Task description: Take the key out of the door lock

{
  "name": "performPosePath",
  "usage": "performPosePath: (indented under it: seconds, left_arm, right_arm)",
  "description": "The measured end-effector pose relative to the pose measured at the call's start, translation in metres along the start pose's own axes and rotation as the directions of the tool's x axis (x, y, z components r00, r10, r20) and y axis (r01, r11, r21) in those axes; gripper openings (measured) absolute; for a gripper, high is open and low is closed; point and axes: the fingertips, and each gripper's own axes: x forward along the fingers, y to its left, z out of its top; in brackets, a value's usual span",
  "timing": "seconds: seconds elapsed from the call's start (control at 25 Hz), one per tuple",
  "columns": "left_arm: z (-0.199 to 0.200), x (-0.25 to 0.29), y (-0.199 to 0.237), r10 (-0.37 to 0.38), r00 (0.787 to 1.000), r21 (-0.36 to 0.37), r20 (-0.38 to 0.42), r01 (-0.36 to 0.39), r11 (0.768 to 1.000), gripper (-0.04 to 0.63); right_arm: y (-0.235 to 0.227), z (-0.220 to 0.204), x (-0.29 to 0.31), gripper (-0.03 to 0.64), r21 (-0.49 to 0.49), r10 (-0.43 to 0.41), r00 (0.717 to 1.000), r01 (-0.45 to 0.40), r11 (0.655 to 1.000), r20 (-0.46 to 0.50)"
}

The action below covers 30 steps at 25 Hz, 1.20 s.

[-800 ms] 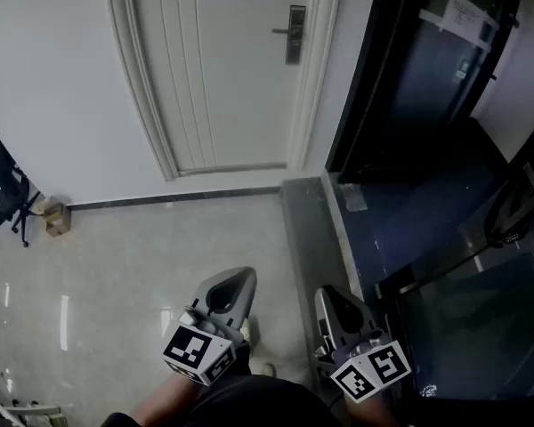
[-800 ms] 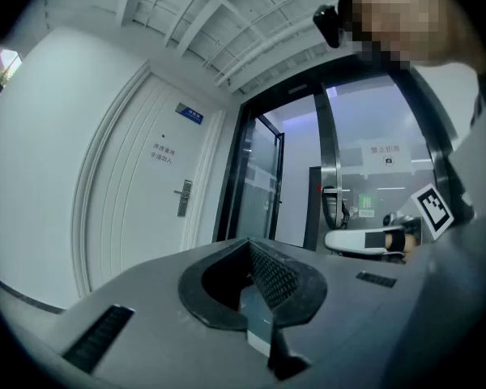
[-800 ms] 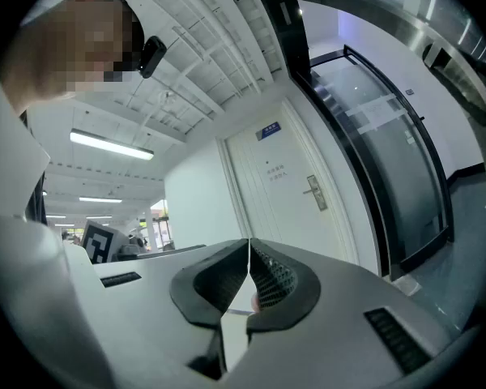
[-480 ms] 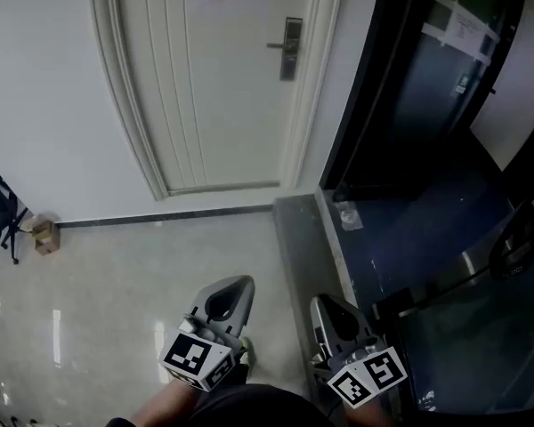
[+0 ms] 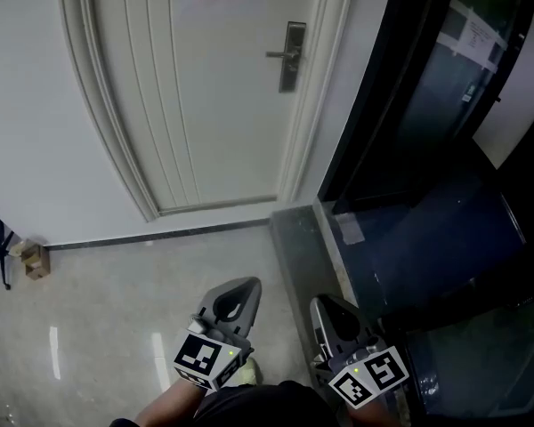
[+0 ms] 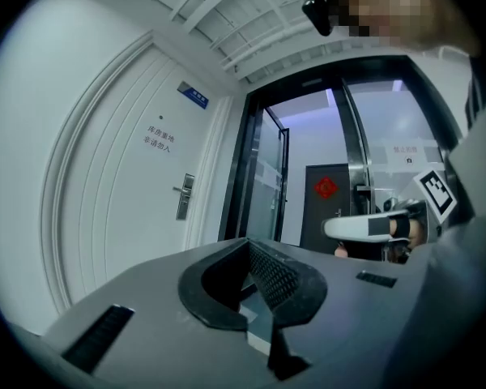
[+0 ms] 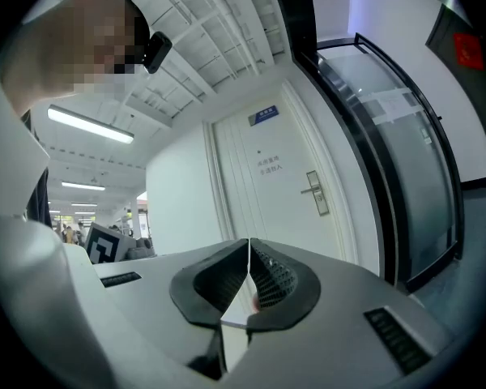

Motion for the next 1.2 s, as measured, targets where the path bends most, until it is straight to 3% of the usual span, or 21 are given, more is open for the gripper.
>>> performPosePath:
  seconds: [0.52, 1.2]
  left_arm:
    - [0.009, 0.085, 0.059, -0.027, 1.000, 0.017, -0.006, 0.027, 0.999, 0.005]
    - [0.058, 0.307, 0.131, 0.058, 0.998, 0.140, 0.022, -0.061, 0.988, 0.005]
  right_arm:
    - [-0.053, 0.011, 0.090, 0.015, -0.018, 0.019, 1.000, -0.019, 1.000, 0.011]
    - [-0.228, 0.074, 0.234, 0.015, 0.012, 0.117, 0.993, -0.118, 0.993, 0.034]
